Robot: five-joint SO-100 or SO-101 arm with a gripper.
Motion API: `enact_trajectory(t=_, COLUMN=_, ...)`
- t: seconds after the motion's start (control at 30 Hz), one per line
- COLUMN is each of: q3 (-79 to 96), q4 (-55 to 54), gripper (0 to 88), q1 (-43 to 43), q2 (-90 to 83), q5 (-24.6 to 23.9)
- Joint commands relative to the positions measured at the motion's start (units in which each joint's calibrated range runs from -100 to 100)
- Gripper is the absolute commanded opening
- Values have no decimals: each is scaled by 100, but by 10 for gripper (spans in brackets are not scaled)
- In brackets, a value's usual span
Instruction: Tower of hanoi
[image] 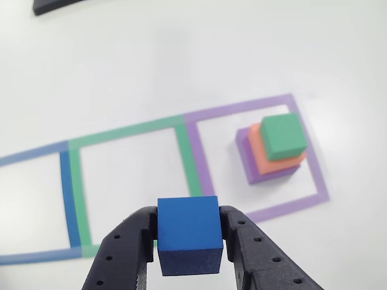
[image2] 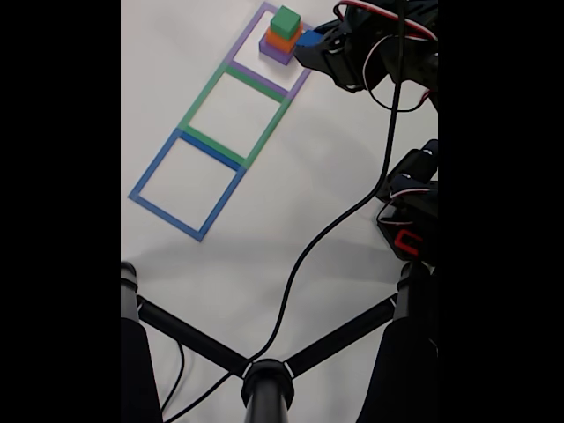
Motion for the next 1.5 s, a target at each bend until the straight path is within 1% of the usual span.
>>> enact_trajectory(t=0.0, q3=1068, q4=-1387, gripper=24, q1=-191, q2=-170, q5=0)
enact_trajectory(t=0.1, q3=1895, q4=-2431, gripper=25, q1=-313, q2=-170, q5=0)
enact_trajectory(t=0.27, q3=2822, q4=-3564, gripper=28, q1=-557, q2=6, q5=0)
enact_trajectory(t=0.37, q3=3540, q4=-4657, gripper=29, q1=-610, q2=222, q5=0)
enact_trajectory(t=0.7, q3=4776, q4=-7182, gripper=31, q1=-686, q2=1472, q5=0)
enact_trajectory(t=1.2, q3=5112, q4=-10339, gripper=34, q1=-1007, q2=3988, q5=0)
enact_trajectory(t=1.47, q3=4767, q4=-11286, gripper=38, q1=-1083, q2=5174, q5=0)
